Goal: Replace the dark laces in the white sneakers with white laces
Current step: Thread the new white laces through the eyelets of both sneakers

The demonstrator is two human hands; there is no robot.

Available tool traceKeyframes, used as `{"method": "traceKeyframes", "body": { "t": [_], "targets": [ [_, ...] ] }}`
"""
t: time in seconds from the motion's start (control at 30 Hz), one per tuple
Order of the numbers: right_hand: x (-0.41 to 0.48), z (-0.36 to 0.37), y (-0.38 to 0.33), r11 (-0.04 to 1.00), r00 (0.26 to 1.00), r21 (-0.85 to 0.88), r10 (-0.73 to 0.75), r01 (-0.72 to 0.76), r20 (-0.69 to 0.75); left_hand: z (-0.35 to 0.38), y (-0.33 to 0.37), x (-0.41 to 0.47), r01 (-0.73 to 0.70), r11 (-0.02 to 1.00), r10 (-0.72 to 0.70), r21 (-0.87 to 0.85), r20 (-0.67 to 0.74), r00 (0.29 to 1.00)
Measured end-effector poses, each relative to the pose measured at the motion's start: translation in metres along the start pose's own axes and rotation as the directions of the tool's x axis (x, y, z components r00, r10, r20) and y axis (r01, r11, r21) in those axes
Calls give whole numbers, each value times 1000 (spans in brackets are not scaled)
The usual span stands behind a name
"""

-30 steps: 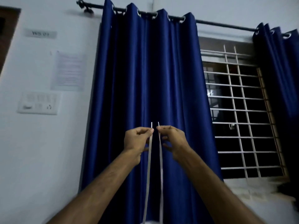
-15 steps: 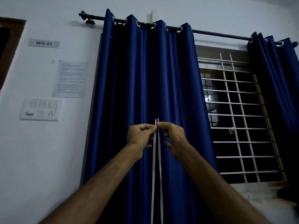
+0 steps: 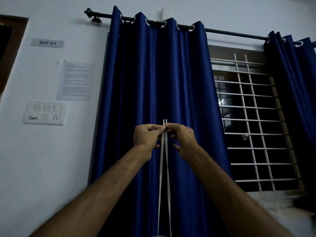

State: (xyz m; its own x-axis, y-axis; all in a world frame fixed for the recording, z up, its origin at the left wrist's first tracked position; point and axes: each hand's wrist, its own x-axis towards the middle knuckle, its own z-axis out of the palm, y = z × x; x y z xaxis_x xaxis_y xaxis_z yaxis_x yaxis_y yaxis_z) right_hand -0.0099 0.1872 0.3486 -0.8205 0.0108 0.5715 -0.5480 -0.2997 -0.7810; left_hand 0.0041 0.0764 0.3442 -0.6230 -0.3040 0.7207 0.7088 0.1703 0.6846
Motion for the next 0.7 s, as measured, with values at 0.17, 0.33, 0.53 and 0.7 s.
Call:
{"method": "traceKeyframes", "body": {
  "t": [0.17,0.33,0.53,0.7],
  "targets": [
    [1,-1,-1,999,1000,-33,-29,29,6,-4,0,1,-8,999,8,31,-4,1000],
    [5,-5,0,983,992,-131,-125,126,14,-3,1,1,-36,997,38,69,-28,999],
    [11,-9,-4,960,984,-216,-171,178,51,-3,6,5,-11,996,10,92,3,1000],
    [5,-12,-6,966,991,-222,-125,132,45,-6,3,3,25,998,-26,60,27,999]
  ]
}}
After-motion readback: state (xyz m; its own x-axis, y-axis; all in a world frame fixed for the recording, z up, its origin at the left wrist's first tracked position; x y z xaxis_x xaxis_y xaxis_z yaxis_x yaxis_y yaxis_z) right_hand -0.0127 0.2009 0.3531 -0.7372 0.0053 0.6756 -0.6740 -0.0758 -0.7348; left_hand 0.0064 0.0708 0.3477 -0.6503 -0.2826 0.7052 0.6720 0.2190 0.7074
